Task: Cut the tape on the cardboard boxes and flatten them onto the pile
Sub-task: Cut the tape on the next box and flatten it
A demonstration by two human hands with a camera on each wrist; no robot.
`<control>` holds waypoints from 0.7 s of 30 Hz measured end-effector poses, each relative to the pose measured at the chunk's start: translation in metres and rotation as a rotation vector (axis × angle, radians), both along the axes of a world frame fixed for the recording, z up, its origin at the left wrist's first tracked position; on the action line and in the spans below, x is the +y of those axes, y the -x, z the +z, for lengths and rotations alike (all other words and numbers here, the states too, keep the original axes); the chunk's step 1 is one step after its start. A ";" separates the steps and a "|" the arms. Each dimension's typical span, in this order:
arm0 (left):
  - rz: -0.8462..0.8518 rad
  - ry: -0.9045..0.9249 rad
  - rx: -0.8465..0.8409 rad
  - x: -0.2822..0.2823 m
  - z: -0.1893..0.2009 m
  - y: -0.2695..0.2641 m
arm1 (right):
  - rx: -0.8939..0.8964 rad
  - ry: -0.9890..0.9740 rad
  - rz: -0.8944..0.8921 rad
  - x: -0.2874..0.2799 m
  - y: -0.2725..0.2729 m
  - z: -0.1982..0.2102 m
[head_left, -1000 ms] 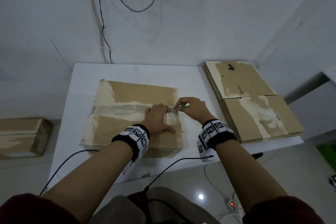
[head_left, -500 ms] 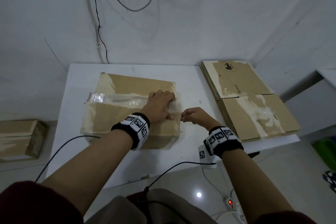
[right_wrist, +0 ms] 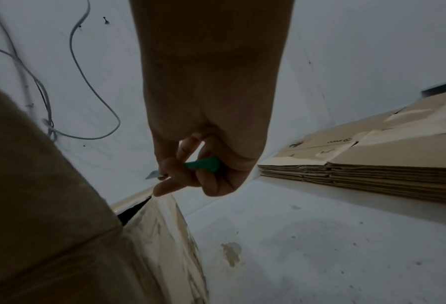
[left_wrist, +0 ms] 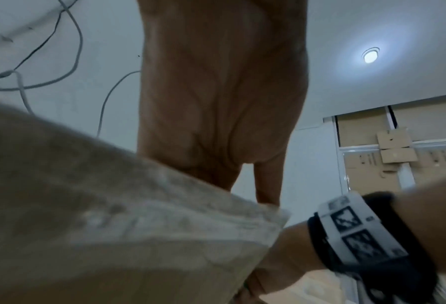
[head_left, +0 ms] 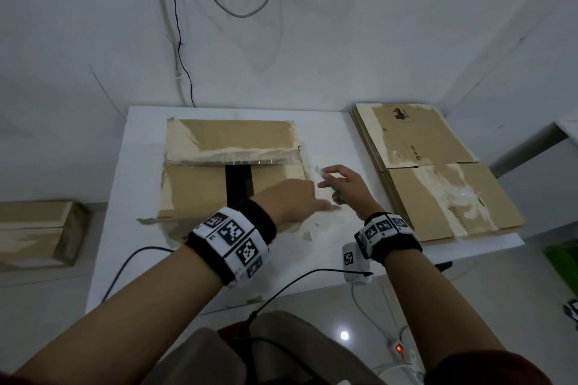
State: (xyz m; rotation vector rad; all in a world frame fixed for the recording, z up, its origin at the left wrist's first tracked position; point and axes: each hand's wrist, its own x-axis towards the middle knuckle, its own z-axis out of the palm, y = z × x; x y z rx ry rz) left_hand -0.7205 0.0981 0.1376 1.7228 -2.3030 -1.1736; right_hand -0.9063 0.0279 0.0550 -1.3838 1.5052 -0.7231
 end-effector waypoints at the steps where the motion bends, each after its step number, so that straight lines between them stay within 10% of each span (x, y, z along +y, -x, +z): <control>1: 0.022 -0.088 0.010 0.006 -0.006 0.002 | 0.001 0.004 0.017 0.000 -0.002 0.000; 10: -0.019 0.344 -0.231 0.038 -0.110 -0.009 | 0.107 0.179 0.056 -0.011 -0.013 -0.011; 21: 0.607 -0.260 0.575 -0.051 -0.050 -0.012 | 0.199 0.286 0.022 -0.020 -0.027 -0.014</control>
